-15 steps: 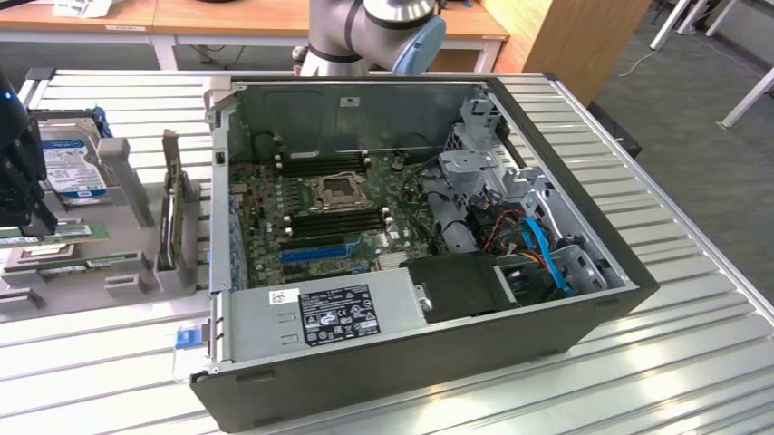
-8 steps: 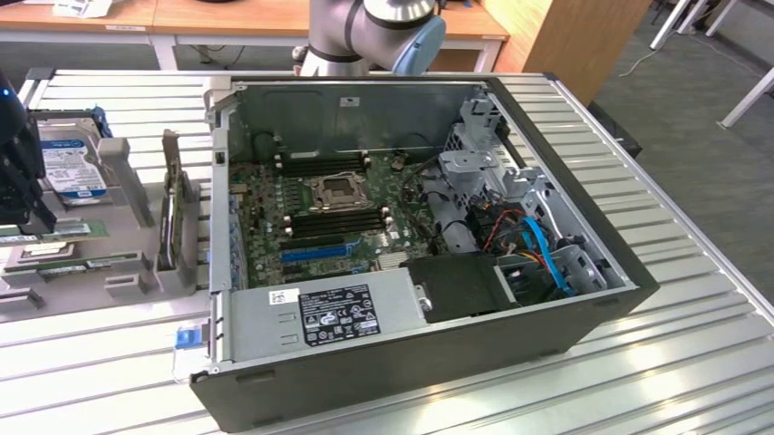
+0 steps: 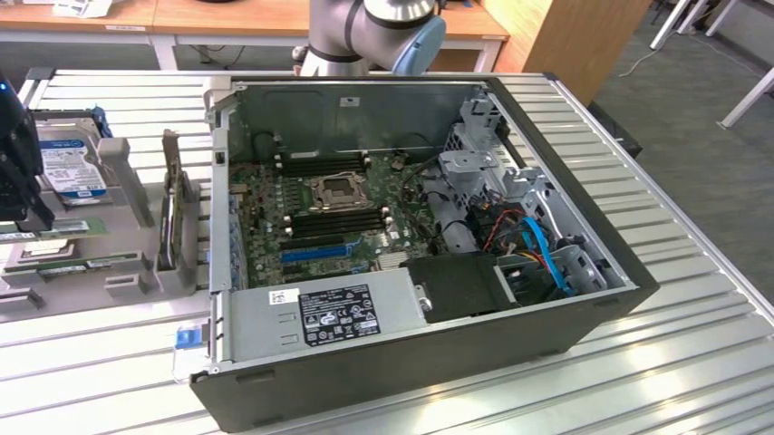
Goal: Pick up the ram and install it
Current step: 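Pick up the ram and move it above insertion slot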
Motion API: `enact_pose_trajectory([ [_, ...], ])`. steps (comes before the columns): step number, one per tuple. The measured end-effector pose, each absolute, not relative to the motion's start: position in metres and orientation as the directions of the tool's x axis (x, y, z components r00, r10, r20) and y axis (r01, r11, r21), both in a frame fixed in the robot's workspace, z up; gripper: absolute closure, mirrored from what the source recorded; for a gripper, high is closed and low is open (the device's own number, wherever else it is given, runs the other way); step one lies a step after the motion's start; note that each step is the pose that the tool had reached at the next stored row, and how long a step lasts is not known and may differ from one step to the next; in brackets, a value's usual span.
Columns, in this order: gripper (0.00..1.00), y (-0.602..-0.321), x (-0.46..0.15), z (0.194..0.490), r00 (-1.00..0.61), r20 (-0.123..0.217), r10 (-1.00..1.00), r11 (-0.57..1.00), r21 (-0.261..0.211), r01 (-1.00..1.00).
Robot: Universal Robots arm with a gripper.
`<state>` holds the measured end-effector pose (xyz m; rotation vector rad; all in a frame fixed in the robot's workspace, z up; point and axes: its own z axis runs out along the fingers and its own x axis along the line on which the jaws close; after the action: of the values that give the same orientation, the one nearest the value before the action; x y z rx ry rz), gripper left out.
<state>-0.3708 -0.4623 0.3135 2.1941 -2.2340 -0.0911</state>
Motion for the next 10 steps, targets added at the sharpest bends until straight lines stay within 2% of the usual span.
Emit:
enact_pose_trajectory([
  [10,0.89,-0.4624,-0.3704,0.3207,-0.019,-0.035,-0.999,0.017,0.048,-0.999],
])
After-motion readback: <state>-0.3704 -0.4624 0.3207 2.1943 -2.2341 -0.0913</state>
